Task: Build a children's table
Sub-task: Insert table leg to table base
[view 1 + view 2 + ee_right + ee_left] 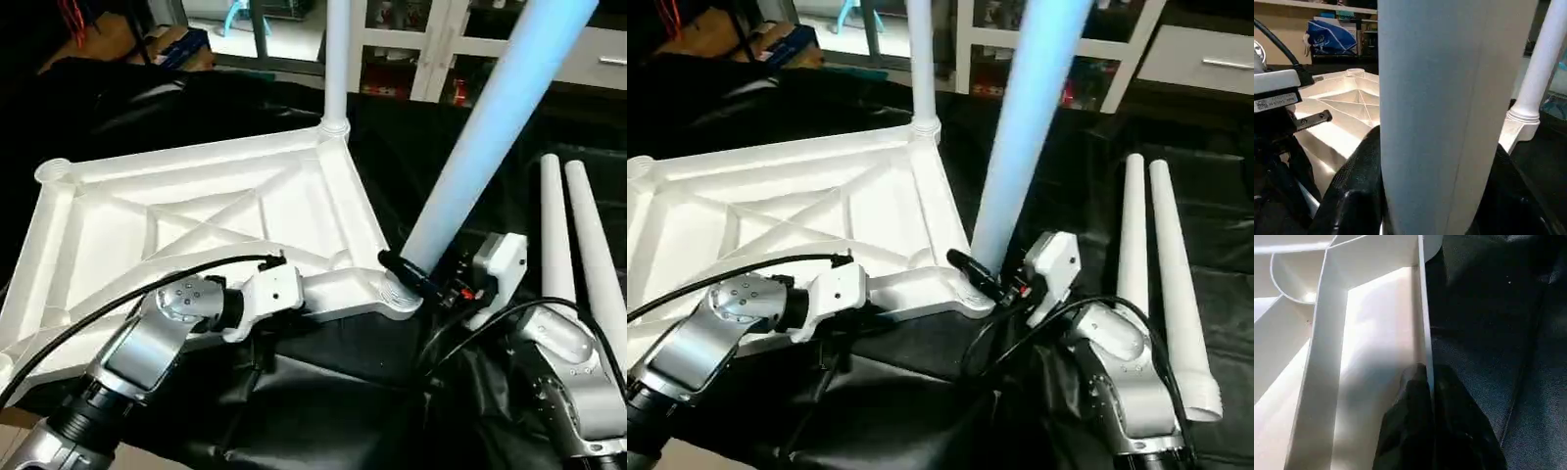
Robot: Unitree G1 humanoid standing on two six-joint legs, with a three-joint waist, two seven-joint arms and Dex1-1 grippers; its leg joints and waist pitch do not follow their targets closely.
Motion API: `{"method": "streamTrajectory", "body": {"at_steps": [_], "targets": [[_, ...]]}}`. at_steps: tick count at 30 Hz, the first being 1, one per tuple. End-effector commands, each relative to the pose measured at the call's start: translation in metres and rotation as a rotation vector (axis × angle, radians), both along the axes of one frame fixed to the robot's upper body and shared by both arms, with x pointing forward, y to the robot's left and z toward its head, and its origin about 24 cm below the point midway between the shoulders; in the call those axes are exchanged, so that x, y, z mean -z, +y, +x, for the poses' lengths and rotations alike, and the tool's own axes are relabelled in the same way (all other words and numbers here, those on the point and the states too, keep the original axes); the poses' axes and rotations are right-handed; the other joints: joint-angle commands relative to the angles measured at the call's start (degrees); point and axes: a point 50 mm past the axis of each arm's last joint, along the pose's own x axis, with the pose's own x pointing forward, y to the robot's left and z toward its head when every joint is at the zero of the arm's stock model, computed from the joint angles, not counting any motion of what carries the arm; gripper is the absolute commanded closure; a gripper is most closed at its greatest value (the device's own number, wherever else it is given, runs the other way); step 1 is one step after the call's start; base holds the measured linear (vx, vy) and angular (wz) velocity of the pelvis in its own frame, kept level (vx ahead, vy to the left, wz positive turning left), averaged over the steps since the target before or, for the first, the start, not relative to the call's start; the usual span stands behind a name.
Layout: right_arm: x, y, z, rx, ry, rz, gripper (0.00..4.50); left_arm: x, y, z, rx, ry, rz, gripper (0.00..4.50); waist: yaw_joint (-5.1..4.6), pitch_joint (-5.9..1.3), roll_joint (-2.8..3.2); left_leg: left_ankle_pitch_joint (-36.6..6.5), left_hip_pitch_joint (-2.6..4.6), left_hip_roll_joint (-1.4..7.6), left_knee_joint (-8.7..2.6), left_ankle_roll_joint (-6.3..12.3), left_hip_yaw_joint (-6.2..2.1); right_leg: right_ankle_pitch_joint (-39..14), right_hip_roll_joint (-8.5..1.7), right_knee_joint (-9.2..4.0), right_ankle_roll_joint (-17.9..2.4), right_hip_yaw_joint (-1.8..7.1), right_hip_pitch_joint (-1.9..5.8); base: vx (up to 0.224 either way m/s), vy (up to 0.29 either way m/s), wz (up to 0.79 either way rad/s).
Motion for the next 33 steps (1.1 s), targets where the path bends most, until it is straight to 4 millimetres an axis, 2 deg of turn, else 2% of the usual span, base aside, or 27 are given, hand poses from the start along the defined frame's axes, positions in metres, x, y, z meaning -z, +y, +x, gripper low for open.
{"method": "streamTrajectory", "body": {"at_steps": [1, 5, 6, 8, 13, 16, 22, 26, 29, 33], "targets": [[0.077, 0.002, -0.025, -0.045, 0.363, -0.187, 2.69, 0.013, 0.006, -0.001, -0.046, 0.038, 0.025, 4.50, -0.21, -0.18, -0.47, -24.6, 0.77, 6.33, -4.83, -0.21, -4.14, -29.1, -5.12, -5.57, -7.7, 3.43, -1.17, 0.000, 0.000, 0.00], [0.082, 0.000, -0.028, -0.061, 0.367, -0.238, 2.69, 0.013, 0.005, 0.000, -0.045, 0.038, 0.025, 4.50, -0.23, -0.10, -0.48, -24.9, 0.81, 6.34, -4.86, -0.35, -4.00, -27.9, -5.01, -5.55, -8.0, 3.44, -1.19, 0.000, 0.000, 0.00], [0.082, -0.001, -0.028, -0.047, 0.383, -0.213, 2.69, 0.013, 0.005, 0.000, -0.045, 0.037, 0.025, 4.50, -0.22, -0.13, -0.60, -25.1, 0.77, 6.32, -4.86, -0.24, -4.07, -28.2, -5.07, -5.52, -8.0, 3.48, -1.12, 0.000, 0.000, 0.00], [0.086, -0.012, -0.022, 0.103, 0.550, -0.009, 2.69, 0.013, 0.005, 0.000, -0.046, 0.037, 0.024, 4.50, -0.22, -0.13, -0.66, -25.3, 0.70, 6.31, -4.96, 0.20, -4.26, -28.9, -5.17, -5.56, -8.3, 3.63, -1.07, 0.000, 0.000, 0.00], [0.091, -0.022, -0.024, 0.128, 0.603, 0.002, 2.69, 0.014, 0.005, 0.000, -0.047, 0.038, 0.025, 4.50, -0.18, -0.23, -0.53, -25.8, 0.88, 6.37, -4.98, -0.94, -4.19, -28.6, -5.01, -5.60, -7.9, 3.43, -1.28, 0.000, 0.000, 0.00], [0.091, -0.024, -0.025, 0.123, 0.612, 0.009, 2.69, 0.014, 0.005, 0.000, -0.048, 0.037, 0.024, 4.50, -0.04, -0.36, -0.62, -24.5, 0.81, 6.33, -4.87, -0.62, -4.01, -27.0, -5.02, -5.51, -8.2, 3.48, -1.16, 0.000, 0.000, 0.00], [0.093, -0.023, -0.032, 0.064, 0.701, -0.009, 2.69, 0.014, 0.005, 0.000, -0.048, 0.036, 0.024, 4.50, 0.34, -0.47, -0.62, -22.6, 0.93, 6.32, -4.76, -0.12, -3.74, -23.2, -4.82, -5.32, -9.1, 3.41, -0.91, 0.000, 0.000, 0.00], [0.096, -0.024, -0.036, 0.050, 0.745, -0.020, 2.69, 0.014, 0.005, 0.000, -0.048, 0.037, 0.023, 4.50, 0.38, -0.70, -0.72, -22.7, 0.97, 6.33, -4.73, -0.32, -3.76, -23.1, -4.90, -5.30, -9.1, 3.40, -0.79, 0.000, 0.000, 0.00], [0.106, -0.029, -0.042, 0.037, 0.792, -0.127, 2.69, 0.014, 0.006, 0.000, -0.046, 0.038, 0.026, 4.50, 0.42, -0.85, -0.73, -22.6, 0.98, 6.36, -4.72, -0.19, -3.80, -23.1, -4.88, -5.32, -9.0, 3.36, -0.70, 0.000, 0.000, 0.00], [0.104, -0.034, -0.035, 0.040, 0.728, -0.231, 2.69, 0.014, 0.006, -0.001, -0.042, 0.039, 0.030, 4.50, 0.37, -1.06, -0.63, -22.1, 0.90, 6.35, -4.70, -0.30, -3.80, -21.6, -4.76, -5.19, -9.4, 3.26, -0.48, 0.000, 0.000, 0.00]]}}
